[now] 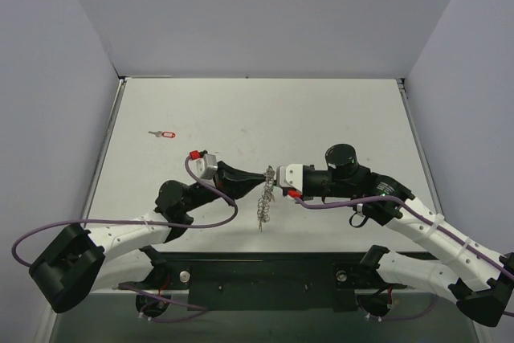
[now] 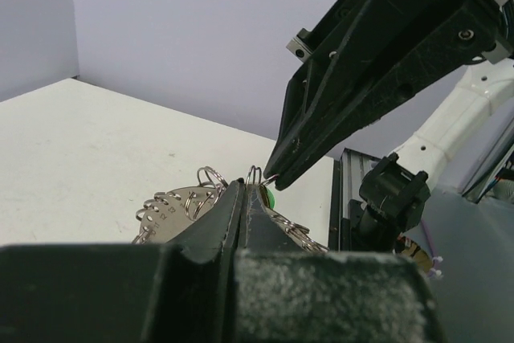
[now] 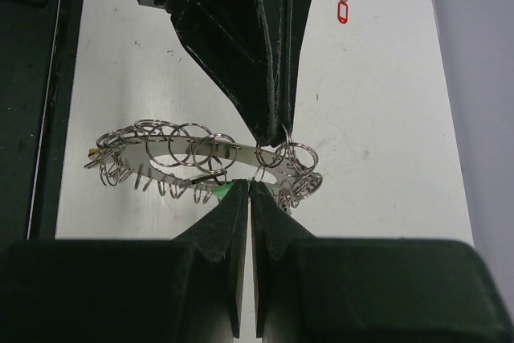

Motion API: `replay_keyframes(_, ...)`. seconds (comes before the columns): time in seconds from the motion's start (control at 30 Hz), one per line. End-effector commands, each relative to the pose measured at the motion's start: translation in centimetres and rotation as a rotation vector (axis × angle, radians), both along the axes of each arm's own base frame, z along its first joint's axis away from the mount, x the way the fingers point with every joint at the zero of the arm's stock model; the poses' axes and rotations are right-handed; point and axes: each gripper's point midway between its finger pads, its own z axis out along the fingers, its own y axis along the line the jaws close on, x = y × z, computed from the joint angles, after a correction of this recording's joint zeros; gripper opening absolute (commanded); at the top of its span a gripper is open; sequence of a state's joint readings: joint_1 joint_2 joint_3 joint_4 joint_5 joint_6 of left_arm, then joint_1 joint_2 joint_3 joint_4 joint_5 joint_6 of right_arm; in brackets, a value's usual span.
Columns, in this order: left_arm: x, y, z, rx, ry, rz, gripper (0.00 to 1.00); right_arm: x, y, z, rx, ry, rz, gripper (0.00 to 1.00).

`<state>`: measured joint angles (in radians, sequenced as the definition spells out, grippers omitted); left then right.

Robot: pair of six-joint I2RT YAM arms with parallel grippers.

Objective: Put the keys on the keyring

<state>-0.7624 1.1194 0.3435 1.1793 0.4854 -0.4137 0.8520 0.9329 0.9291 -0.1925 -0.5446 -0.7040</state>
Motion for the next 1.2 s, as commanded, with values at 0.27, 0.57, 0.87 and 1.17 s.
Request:
replay_keyframes(0.27, 0.4, 3.1, 7.3, -0.352, 0.008, 0.161, 0.0, -1.9, -0.7, 0.0, -0.007, 0.094, 0.022, 0.0)
replay_keyframes(0.57, -0.2, 1.7, 6.5, -0.268, -0.047, 0.107, 0.0, -1.2, -1.4, 5.5, 0.162, 0.243, -0.068, 0.29)
replay_keyframes(0.87, -2.7, -0.4, 7.4, -0.231, -0.133, -0.076, 0.0, -1.7, -2.8, 10.2, 0.323, 0.69, -0.101, 0.51)
replay_keyframes(1.17, -2.2, -1.3, 8.9, -0.299, -0.118, -0.053, 0.0, 0.6, -5.1, 10.9, 0.396, 0.942, -0.19, 0.51)
